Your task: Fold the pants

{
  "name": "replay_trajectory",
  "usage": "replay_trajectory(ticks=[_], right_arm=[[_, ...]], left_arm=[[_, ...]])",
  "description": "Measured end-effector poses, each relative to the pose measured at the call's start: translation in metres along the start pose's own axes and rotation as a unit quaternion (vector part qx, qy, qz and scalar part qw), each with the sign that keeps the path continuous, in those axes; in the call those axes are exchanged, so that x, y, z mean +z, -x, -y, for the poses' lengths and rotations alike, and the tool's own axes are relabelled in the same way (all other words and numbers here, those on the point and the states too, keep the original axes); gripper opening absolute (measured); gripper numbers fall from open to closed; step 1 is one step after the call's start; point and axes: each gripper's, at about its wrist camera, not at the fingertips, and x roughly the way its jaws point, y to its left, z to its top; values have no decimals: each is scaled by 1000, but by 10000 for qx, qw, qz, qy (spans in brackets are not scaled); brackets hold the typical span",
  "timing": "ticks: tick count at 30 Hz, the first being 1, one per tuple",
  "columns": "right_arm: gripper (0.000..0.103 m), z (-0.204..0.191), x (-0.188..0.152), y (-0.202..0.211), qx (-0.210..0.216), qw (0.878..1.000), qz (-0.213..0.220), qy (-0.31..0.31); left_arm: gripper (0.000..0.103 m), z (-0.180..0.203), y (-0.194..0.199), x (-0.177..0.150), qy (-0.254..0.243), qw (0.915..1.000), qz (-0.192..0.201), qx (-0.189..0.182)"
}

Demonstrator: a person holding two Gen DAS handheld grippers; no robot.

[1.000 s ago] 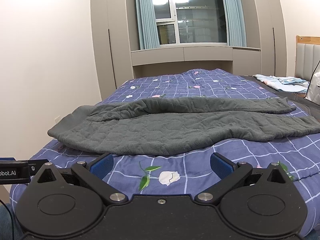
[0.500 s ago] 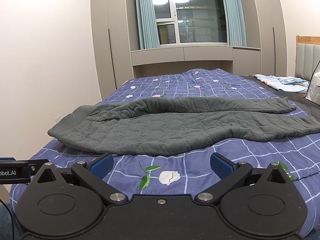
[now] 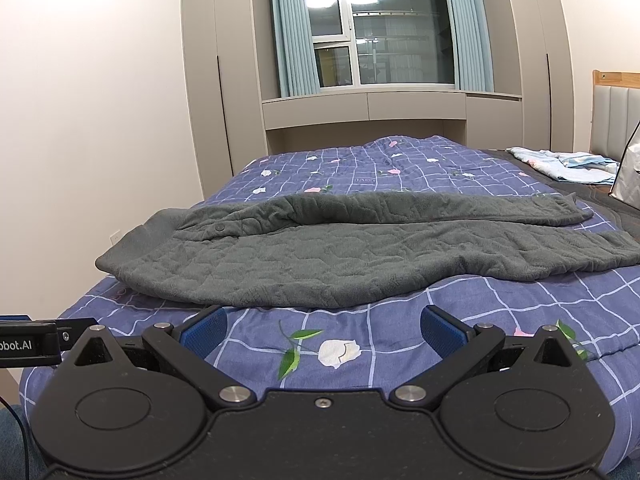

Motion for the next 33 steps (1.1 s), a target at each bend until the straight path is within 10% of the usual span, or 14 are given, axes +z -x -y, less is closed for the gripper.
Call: replay_trajectory(ticks=[33], right_arm=[[103, 1, -3, -5, 9, 9999, -150, 8]], left_arm=[[102, 0, -9, -4, -5, 9998, -195, 3]])
